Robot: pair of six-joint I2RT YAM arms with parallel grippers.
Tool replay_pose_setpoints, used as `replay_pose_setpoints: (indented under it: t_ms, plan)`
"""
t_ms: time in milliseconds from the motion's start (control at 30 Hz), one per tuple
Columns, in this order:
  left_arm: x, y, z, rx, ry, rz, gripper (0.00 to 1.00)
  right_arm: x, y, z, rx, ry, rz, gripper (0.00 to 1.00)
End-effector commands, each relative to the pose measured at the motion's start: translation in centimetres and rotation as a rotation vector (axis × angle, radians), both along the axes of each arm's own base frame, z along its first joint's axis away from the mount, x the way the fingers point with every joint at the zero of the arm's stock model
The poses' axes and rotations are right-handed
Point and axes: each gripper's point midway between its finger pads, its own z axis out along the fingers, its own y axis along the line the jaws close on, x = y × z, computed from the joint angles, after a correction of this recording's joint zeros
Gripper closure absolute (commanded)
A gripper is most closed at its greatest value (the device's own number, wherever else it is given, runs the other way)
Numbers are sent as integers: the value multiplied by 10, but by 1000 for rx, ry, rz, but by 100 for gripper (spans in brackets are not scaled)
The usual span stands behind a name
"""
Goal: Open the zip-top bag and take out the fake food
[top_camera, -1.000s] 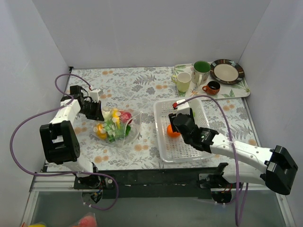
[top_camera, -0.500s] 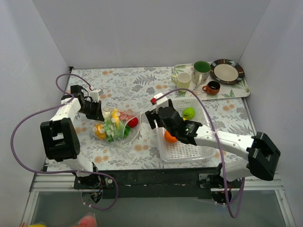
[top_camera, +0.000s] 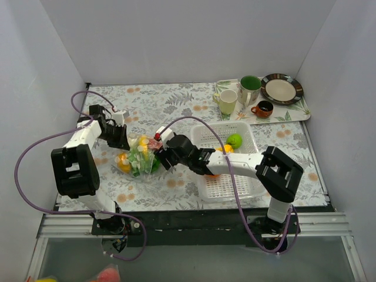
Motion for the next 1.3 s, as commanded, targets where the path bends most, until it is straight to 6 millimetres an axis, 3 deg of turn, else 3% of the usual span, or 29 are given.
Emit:
replay_pose_setpoints:
  t_ms: [0, 300, 433, 633, 700, 800, 867, 900, 1033, 1167, 1200, 1267]
  plan:
    - [2, -3, -3, 30, 5, -24, 100, 14, 32, 30, 83, -58, 28, 23]
    - [-4, -7, -4, 44, 6, -62, 100, 30, 42, -15, 13, 7, -9, 21]
    - [-6, -4, -4, 60, 3, -65, 100, 32, 38, -37, -27, 24, -25, 21]
    - [-7, -5, -5, 58, 6, -70, 100, 37, 30, -54, -31, 48, -55, 20]
    - [-7, -4, -4, 57, 9, -67, 100, 37, 34, -56, -28, 59, -50, 22]
    - [-6, -4, -2, 60, 4, -68, 100, 32, 35, -60, -19, 83, -31, 33]
    - [-7, -3, -3, 64, 3, -65, 100, 30, 35, -44, 20, 70, -31, 51]
    - [-7, -3, -3, 64, 1, -65, 100, 26, 27, -47, 15, 78, -33, 56]
    - [-8, -4, -5, 64, 3, -64, 100, 16, 6, 9, 110, 32, -47, 88]
    - [-5, -6, -2, 63, -6, -65, 100, 6, -29, 64, 195, -27, -86, 89]
    - [-5, -8, -1, 60, -8, -70, 100, 5, -44, 89, 231, -63, -118, 89]
    - [-3, -9, 2, 65, -20, -76, 100, 1, -67, 91, 230, -79, -163, 89]
